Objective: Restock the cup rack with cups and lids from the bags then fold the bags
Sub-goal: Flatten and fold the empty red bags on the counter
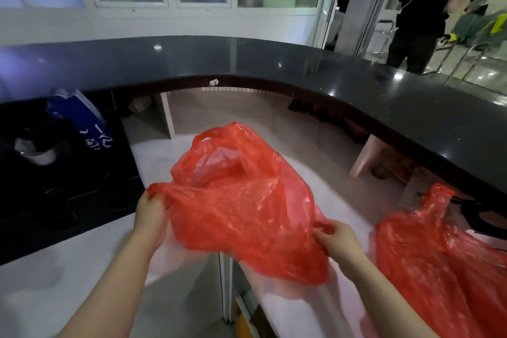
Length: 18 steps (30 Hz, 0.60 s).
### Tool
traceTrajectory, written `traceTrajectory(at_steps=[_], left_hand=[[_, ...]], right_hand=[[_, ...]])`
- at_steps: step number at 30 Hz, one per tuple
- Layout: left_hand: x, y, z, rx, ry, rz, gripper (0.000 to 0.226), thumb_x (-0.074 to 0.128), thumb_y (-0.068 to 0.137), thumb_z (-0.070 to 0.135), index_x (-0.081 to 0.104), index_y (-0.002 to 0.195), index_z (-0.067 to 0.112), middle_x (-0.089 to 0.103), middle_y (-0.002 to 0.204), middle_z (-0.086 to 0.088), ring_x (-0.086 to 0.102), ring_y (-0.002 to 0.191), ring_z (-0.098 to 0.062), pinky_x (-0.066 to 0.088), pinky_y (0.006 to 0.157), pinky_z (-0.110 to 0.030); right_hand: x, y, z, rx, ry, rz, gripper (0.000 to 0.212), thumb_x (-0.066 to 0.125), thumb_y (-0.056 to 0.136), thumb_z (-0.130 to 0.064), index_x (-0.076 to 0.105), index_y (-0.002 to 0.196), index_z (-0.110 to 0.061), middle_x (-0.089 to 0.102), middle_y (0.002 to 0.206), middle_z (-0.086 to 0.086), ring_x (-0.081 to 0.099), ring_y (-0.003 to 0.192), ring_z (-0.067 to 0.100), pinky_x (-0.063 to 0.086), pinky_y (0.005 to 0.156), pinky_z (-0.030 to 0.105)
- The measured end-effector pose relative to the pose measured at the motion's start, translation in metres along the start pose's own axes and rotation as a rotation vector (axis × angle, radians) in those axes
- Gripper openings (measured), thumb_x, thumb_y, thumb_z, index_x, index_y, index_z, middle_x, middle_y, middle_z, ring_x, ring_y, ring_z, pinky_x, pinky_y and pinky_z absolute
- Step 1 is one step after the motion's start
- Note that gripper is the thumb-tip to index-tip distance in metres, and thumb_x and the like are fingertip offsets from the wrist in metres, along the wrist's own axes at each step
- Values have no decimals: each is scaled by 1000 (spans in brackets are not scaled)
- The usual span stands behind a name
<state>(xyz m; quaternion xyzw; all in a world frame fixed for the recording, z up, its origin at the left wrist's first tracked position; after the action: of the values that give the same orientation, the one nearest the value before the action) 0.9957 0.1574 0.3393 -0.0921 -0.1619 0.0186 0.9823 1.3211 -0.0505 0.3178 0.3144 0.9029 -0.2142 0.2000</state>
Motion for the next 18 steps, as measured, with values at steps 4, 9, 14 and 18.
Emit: traceTrajectory(at_steps=[4,9,14,18], left_hand=[[-13,5,1,-48,102,104,38,35,86,0,63,69,18,64,54,6,58,48,-3,51,58,-21],[-20,13,5,-101,251,154,21,40,88,6,55,81,18,62,74,-5,44,53,-12,33,49,-21],[3,15,9,-155,30,67,22,35,91,-2,54,88,8,63,74,-11,39,34,-3,28,34,-11],[9,17,12,-163,-55,45,20,40,95,1,56,88,10,63,72,-9,51,41,-3,39,39,-12]], right_hand=[[-36,23,-14,-88,56,390,22,64,89,-20,65,68,-15,69,70,6,61,69,21,48,68,38],[-77,34,-27,-91,94,628,41,42,97,-33,56,66,-10,58,57,2,57,58,28,40,55,34],[-80,34,-33,-66,563,501,23,44,100,-26,65,97,-19,64,73,1,62,58,17,52,49,26],[-81,25,-31,-193,596,326,19,53,90,0,64,97,-14,69,78,-4,66,65,-2,55,66,16]])
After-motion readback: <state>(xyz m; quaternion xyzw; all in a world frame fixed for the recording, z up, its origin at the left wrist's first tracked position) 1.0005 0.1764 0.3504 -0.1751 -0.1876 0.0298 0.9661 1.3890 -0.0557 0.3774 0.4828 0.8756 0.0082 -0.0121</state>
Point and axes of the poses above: each hand's wrist, its own y-axis towards the middle knuckle, its own x-axis out of the palm, z = x × y, the point moved 5 cm from there along y, towards the middle knuckle
